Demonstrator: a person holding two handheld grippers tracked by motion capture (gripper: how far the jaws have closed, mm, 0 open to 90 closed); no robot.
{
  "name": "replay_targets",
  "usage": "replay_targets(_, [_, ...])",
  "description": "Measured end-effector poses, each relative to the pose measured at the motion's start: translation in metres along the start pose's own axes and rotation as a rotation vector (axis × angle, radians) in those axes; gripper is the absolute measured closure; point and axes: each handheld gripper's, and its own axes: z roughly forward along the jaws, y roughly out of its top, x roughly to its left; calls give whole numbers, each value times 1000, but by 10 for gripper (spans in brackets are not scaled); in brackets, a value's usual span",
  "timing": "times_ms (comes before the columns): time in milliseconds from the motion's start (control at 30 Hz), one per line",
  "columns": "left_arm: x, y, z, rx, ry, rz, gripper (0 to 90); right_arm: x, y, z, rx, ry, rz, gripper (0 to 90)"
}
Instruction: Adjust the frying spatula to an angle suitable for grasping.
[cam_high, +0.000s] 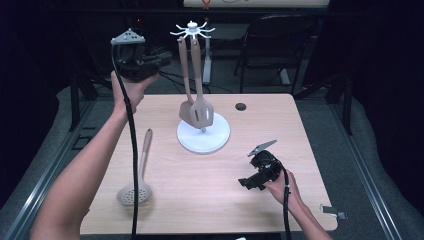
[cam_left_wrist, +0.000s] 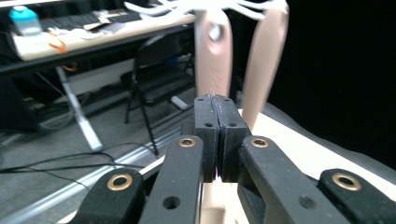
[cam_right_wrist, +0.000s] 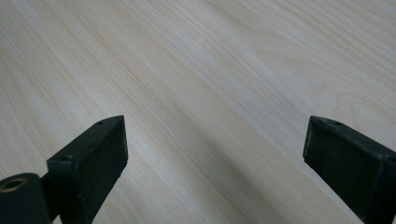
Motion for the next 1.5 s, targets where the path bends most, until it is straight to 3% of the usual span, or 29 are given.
replay_targets(167, [7, 12, 3, -10, 36, 4, 898, -2, -1, 1, -13, 4, 15, 66])
replay_targets(367, [10, 26, 9, -24, 43, 12, 899, -4, -2, 2, -5, 1, 23, 70])
replay_targets(633, [11, 40, 26, 2, 65, 27, 899, -5, -2, 2, -5, 1, 19, 71])
replay_targets(1067, [23, 46, 43, 15, 113, 6, 900, -3, -2, 1, -4, 5, 14, 72])
replay_targets(1500, [22, 26, 23, 35, 113, -2, 900, -1, -2, 0, -2, 7, 5, 72])
